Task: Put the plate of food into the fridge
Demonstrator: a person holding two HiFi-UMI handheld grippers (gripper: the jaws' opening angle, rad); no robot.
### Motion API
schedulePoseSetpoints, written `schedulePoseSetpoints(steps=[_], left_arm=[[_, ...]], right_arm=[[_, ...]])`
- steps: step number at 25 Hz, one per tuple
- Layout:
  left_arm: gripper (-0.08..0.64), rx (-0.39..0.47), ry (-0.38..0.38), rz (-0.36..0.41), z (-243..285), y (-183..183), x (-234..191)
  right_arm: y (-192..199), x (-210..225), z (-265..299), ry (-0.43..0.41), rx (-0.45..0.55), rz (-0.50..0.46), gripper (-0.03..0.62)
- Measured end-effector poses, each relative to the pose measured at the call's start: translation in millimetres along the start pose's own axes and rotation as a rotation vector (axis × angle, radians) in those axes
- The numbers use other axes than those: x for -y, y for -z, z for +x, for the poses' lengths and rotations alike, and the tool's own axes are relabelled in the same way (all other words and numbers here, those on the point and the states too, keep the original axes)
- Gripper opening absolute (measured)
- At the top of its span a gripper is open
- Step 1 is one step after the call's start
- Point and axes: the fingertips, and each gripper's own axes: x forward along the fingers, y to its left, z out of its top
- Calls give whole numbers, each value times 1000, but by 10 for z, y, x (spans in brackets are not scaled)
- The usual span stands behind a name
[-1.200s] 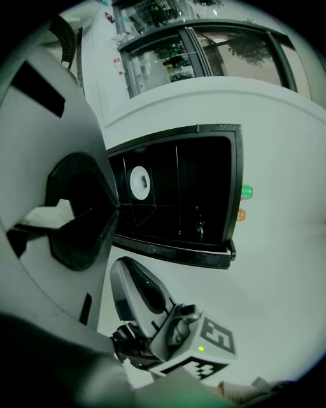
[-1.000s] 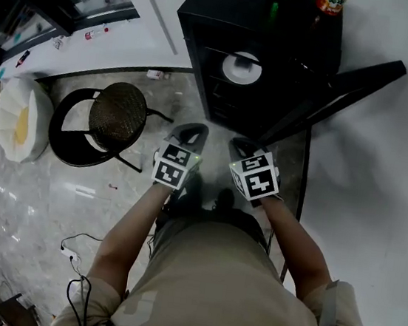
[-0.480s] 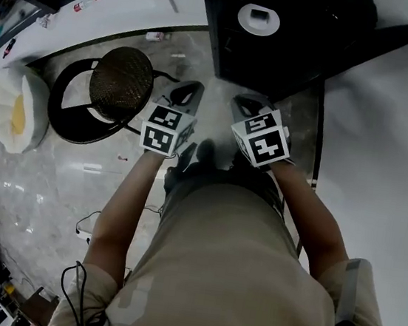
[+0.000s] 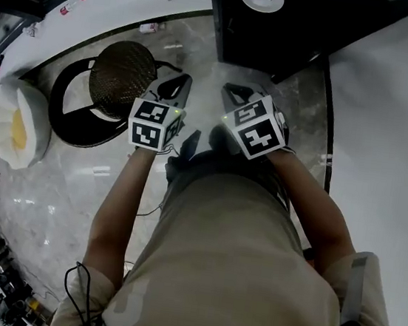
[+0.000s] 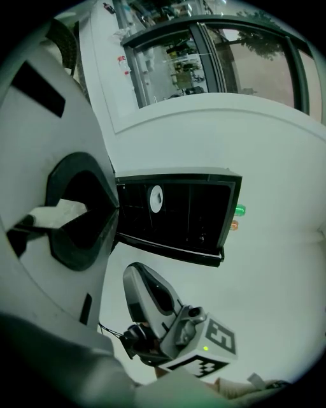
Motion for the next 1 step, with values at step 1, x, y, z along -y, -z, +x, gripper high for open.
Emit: schedulePoseSetpoints(steps=[1], left_arm=[[14,-1,3,3,0,25,-26]], right_arm=[[4,-27,33,2,0,0,29]])
